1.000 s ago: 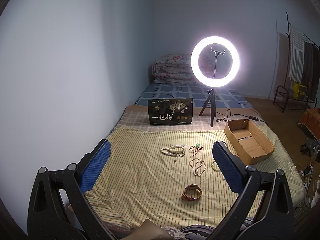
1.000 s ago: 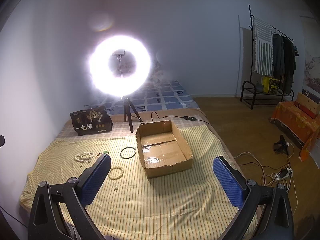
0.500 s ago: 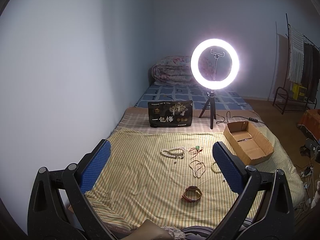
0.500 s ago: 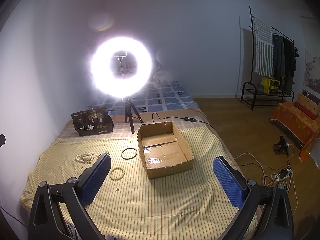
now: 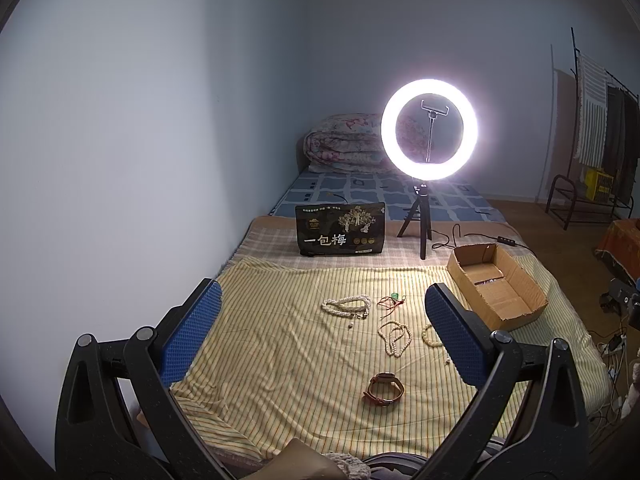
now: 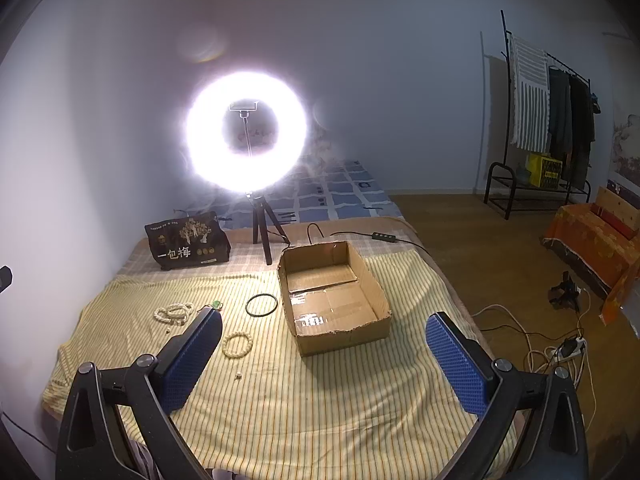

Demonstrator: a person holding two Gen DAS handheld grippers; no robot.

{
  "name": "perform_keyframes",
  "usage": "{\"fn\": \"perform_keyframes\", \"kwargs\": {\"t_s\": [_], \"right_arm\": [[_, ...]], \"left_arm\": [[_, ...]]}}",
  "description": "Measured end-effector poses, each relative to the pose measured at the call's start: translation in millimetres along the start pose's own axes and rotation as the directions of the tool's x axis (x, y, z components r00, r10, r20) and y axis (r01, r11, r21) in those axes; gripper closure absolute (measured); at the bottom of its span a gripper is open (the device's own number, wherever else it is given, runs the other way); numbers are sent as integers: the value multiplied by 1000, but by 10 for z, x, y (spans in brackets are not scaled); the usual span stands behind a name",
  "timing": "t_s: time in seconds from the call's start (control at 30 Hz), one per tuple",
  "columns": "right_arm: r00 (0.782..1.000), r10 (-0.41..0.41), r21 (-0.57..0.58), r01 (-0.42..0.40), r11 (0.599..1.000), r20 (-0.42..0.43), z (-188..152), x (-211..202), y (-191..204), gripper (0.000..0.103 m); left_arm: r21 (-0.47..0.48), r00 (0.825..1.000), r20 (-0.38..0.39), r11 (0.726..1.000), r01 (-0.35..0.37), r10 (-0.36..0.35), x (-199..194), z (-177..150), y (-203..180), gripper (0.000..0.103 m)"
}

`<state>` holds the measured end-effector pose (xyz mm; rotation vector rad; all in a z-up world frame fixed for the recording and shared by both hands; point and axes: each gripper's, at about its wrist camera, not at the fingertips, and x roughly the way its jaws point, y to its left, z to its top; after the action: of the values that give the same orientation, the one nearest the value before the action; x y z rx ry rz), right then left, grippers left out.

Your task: Organize jewelry

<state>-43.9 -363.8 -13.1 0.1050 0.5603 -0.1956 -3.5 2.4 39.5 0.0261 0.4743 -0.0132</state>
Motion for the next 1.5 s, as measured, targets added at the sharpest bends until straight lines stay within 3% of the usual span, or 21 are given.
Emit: {"fn": "perform_keyframes", "kwargs": {"t_s": [0.53, 1.23, 1.5], "right_arm": [[1000, 6, -11, -6, 1000, -15, -28, 43, 1, 0], [998, 16, -105, -23, 994, -66, -105, 323, 189, 0], [986, 98, -208, -124, 970, -134, -258, 636, 293, 0]], "left_arm": [[-1, 1000, -10, 1000, -1, 1, 11, -82, -34, 0], [2, 997, -82, 1000, -15, 15, 398, -342, 32, 0], [7, 985, -174, 1000, -5, 6, 754, -518, 147, 0]]}}
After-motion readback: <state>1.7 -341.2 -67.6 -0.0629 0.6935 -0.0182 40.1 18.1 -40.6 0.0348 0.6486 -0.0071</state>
